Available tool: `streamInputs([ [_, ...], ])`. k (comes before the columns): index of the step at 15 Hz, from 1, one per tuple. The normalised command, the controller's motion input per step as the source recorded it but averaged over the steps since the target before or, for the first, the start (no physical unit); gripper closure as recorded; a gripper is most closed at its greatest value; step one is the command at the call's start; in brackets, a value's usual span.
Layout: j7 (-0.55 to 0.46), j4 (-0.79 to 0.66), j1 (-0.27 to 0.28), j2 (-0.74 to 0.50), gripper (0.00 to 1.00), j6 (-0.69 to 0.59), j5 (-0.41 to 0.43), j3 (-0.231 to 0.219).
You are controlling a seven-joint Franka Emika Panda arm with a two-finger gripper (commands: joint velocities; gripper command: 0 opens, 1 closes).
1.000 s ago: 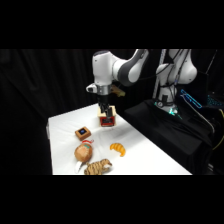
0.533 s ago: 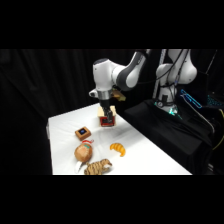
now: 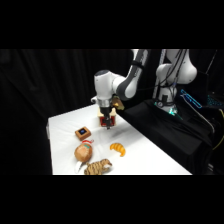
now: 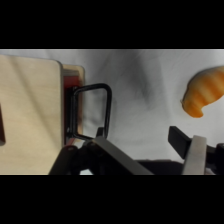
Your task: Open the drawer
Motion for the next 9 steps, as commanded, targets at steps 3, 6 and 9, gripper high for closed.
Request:
streamInputs([
  [3, 0.28, -0.01, 0.183, 0.17, 0.00, 0.31, -0.117, -0.188],
  [6, 0.25, -0.03, 0.213, 0.11, 0.00, 0.24, -0.120, -0.206],
  [9, 0.22, -0.04, 0.210, 0.07, 0.00, 0.21, -0.119, -0.199],
])
